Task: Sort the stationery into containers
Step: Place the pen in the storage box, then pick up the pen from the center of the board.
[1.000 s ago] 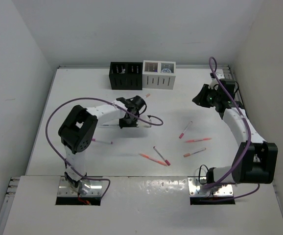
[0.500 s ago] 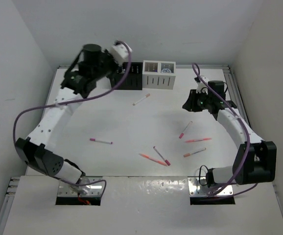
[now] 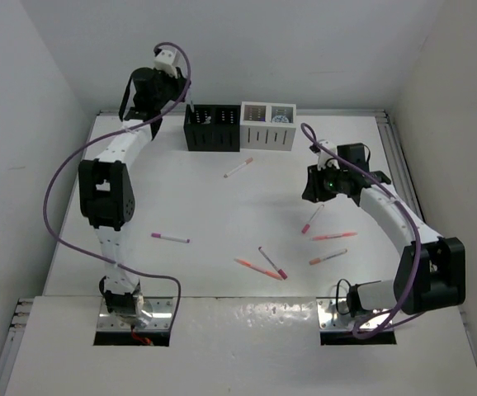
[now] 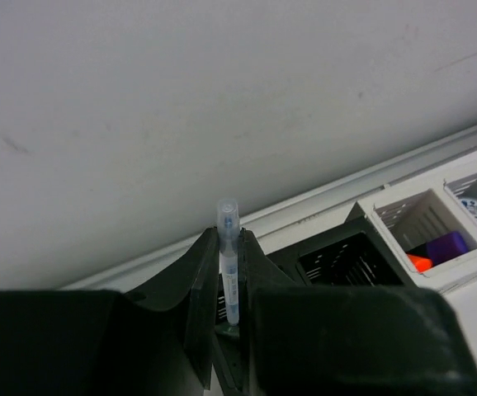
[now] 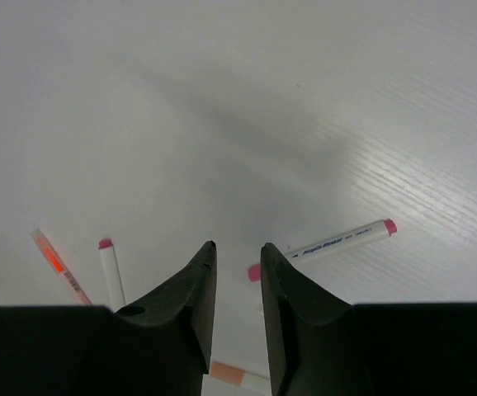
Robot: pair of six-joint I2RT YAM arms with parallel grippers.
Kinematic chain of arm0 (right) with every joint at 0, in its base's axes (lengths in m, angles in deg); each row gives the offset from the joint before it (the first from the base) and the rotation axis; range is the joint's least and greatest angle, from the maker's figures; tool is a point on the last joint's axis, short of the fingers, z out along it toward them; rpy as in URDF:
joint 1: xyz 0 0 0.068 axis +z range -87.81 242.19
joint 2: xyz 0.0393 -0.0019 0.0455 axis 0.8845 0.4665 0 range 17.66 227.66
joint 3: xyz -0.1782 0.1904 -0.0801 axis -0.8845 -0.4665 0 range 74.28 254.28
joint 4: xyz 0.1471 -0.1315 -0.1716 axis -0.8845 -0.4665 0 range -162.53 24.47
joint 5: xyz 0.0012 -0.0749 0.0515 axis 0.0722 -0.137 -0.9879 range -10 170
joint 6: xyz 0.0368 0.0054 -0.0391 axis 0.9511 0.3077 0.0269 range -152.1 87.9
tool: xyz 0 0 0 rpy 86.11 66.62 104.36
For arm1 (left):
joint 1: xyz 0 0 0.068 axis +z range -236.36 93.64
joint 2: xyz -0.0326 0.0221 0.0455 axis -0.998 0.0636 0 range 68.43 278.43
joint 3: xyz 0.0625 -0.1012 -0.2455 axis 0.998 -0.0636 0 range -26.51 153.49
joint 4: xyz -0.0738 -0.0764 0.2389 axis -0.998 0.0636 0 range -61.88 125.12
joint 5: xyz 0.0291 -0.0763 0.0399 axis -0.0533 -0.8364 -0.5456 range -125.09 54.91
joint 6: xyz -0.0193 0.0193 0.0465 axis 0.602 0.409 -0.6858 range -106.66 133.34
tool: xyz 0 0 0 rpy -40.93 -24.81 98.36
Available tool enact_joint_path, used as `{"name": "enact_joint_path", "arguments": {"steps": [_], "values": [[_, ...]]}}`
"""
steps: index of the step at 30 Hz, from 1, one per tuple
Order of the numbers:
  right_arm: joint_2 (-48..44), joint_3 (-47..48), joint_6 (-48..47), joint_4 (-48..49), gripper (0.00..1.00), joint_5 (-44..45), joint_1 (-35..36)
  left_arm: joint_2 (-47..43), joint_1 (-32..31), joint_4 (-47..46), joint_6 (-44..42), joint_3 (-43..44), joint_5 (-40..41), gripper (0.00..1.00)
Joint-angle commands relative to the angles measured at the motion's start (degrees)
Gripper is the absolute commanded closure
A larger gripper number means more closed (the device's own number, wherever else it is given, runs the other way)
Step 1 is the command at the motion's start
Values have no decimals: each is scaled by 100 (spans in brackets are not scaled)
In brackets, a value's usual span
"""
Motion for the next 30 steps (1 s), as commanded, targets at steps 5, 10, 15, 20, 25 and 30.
{"name": "enact_joint_path", "arguments": {"steps": [5,10,15,20,25,30], "values": [[165,717,-481,-503,70,-333,71,421,-110,-1237,429,338,-253,100],[385,1149,-954,-1021,69,-333,291,492,-109,-1123,412,-40,-340,92],[648,1132,-1526,-1382,68,95,1316,141,39,-1000,683,-312,-341,9],[903,1114,-1685,-1505,69,510,2265,-571,277,-649,799,-348,-393,0],[1448,1692,-1589,-1865,69,844,3225,-1827,550,1151,203,-234,-350,0],[2511,2528,-993,-2629,72,1002,4121,-3371,1015,2672,-765,-1207,-60,0]]}}
